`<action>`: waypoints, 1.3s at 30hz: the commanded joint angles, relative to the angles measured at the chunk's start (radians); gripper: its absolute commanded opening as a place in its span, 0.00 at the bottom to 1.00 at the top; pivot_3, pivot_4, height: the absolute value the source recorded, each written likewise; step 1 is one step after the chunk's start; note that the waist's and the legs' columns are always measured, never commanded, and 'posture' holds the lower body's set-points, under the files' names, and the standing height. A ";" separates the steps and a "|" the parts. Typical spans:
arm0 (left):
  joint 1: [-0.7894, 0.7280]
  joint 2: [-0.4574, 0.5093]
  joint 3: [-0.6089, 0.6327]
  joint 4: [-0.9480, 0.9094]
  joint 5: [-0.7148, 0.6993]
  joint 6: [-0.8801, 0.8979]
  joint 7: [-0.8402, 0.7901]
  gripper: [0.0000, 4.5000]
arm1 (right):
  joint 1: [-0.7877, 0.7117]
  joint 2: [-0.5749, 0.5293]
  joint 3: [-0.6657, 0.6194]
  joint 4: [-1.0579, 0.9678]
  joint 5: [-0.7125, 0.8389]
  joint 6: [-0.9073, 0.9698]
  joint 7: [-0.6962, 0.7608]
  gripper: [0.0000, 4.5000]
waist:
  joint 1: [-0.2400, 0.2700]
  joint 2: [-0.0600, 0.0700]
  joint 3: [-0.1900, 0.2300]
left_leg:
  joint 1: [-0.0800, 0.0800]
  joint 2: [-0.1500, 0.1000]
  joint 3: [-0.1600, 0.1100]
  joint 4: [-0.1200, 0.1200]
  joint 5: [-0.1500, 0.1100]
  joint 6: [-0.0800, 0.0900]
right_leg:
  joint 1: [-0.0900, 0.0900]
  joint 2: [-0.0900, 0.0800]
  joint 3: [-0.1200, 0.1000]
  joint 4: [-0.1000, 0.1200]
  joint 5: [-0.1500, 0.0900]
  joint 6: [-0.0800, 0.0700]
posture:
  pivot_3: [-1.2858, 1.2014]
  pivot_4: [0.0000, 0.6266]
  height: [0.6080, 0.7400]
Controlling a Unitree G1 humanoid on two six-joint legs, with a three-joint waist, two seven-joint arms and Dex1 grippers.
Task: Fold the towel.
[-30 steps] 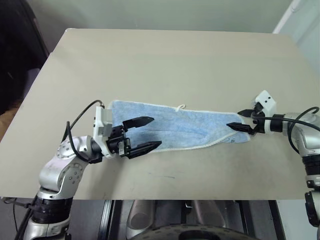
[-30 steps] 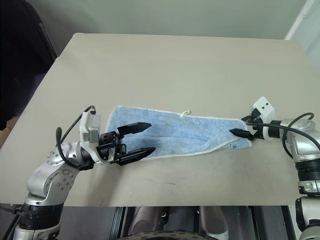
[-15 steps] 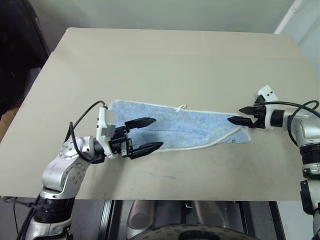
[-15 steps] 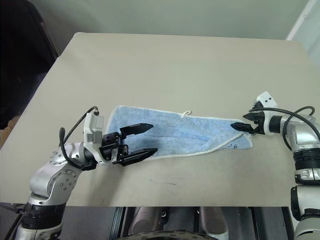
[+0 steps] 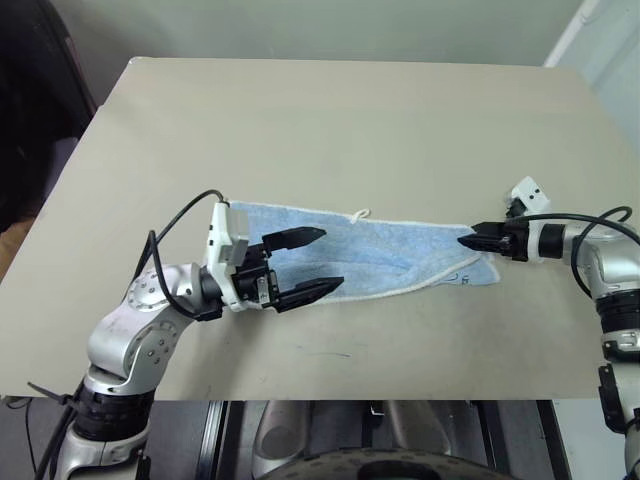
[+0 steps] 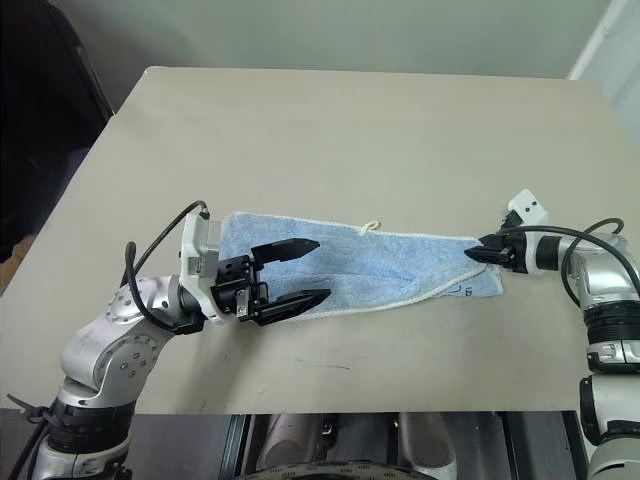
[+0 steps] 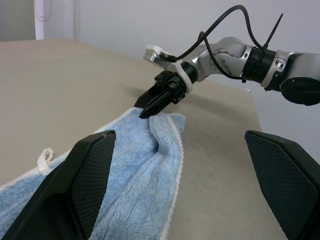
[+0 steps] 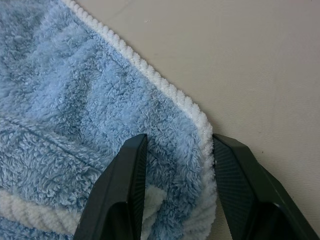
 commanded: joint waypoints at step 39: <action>-0.510 0.202 0.190 1.189 0.306 -0.326 -0.133 1.00 | 0.020 -0.136 -0.315 -0.795 0.414 0.273 -0.042 0.00 | 0.003 0.001 0.001 | -0.005 -0.001 -0.001 0.000 0.001 -0.002 | -0.003 0.001 0.000 0.000 -0.001 0.000 | 0.52 0.24 0.68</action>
